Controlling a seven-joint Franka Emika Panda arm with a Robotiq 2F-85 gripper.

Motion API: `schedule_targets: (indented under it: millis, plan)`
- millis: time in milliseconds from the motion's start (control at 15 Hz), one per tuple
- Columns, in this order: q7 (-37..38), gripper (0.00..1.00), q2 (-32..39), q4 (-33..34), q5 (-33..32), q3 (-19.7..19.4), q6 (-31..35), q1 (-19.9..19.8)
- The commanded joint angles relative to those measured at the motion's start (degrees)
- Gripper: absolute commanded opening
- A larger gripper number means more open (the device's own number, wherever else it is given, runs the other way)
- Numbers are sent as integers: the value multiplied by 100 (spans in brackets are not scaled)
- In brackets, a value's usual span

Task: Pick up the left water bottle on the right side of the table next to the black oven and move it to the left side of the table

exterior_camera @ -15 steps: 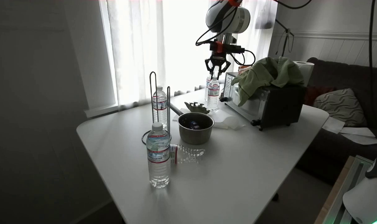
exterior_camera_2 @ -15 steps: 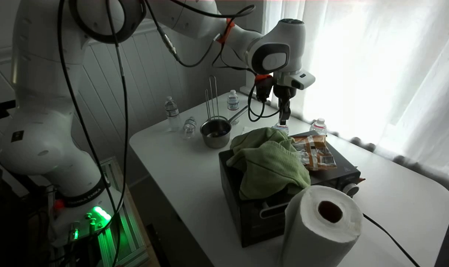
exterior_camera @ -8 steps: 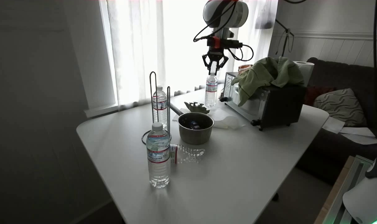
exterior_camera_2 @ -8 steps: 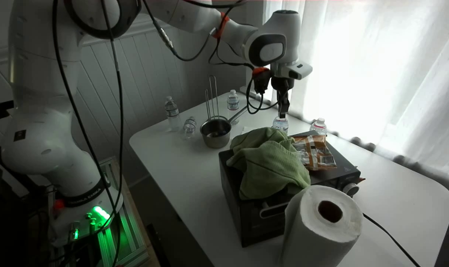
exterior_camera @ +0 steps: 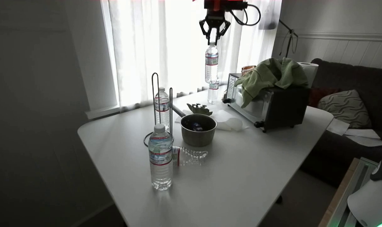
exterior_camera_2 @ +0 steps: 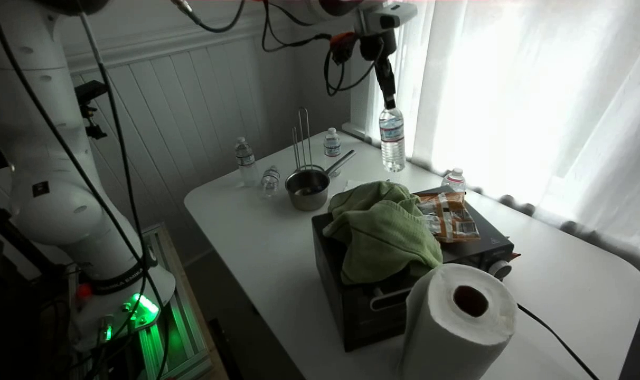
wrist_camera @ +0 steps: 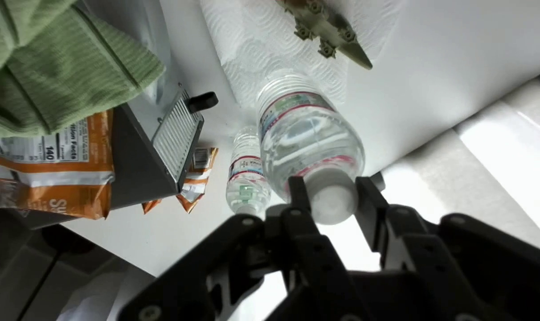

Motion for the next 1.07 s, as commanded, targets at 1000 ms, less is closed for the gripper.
schedule_targets:
  millis: [1000]
  plan:
    - [96, 10, -1371, -792, -619, 2006, 755, 644]
